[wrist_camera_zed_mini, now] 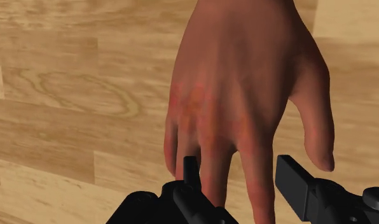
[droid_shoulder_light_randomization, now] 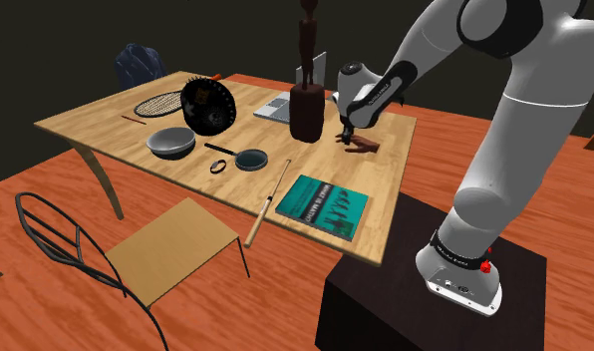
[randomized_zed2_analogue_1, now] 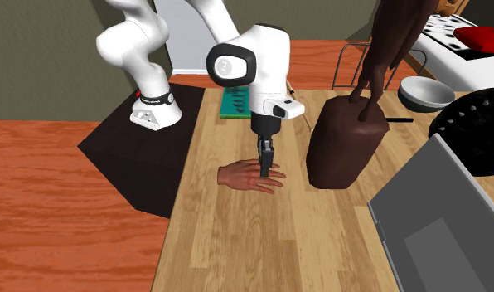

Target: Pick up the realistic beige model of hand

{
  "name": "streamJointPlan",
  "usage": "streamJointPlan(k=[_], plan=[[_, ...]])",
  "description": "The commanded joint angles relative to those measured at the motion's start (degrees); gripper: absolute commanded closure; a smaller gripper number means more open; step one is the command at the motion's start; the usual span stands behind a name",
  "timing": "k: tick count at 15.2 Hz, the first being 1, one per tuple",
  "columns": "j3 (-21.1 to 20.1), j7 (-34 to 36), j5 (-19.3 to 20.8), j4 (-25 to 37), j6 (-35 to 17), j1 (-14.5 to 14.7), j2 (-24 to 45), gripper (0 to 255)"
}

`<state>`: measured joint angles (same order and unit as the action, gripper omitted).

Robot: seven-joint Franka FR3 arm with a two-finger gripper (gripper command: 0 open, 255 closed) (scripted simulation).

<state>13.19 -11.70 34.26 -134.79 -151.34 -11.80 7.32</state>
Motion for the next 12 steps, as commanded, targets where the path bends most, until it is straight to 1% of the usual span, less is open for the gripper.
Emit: streamJointPlan(k=[1, 10, 12], plan=[[-0.19, -0.96, -0.76, 0.05, 1.32, 0.01, -1.35, 255], [-0.83, -4.95, -3.93, 1.38, 7.61, 0.31, -6.63, 255], [-0.83, -5.02, -3.98, 1.41, 7.71, 0.32, -6.72, 255]])
